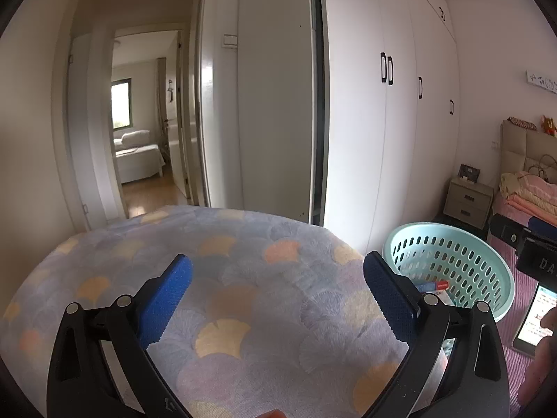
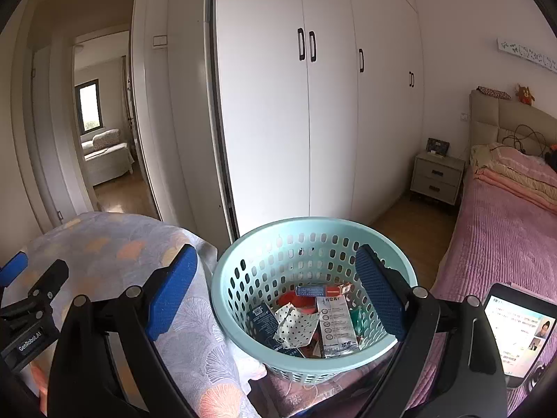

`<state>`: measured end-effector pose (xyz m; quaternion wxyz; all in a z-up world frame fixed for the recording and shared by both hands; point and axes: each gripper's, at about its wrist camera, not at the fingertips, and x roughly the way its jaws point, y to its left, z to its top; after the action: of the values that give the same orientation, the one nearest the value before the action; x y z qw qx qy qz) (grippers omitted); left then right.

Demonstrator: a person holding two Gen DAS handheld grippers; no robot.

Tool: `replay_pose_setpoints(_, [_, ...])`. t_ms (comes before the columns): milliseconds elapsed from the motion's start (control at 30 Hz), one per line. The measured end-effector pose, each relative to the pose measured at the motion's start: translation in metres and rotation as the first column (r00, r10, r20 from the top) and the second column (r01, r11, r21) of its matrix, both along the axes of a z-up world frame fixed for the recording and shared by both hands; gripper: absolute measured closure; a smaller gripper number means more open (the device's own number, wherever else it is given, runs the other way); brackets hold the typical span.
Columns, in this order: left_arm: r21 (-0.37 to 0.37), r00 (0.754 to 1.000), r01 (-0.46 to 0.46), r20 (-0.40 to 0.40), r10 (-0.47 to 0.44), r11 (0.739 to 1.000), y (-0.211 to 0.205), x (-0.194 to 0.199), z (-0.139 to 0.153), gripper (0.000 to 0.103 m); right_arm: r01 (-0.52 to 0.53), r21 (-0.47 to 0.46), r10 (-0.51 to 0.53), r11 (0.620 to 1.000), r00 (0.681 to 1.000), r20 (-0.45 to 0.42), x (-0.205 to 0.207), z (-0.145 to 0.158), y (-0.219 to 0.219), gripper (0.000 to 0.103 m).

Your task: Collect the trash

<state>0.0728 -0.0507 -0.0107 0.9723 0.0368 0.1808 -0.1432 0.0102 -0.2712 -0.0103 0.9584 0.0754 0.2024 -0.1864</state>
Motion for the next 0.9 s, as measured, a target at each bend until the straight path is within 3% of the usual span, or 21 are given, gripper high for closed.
replay_pose_setpoints(900, [0.01, 1.0, 0.001, 0.006, -0.001, 1.0, -0.0034, -0.0016, 0.0006, 0.008, -0.006, 0.0, 0.006, 1.0, 1.0, -0.007, 0.0017, -0.004, 0.0025, 0.015])
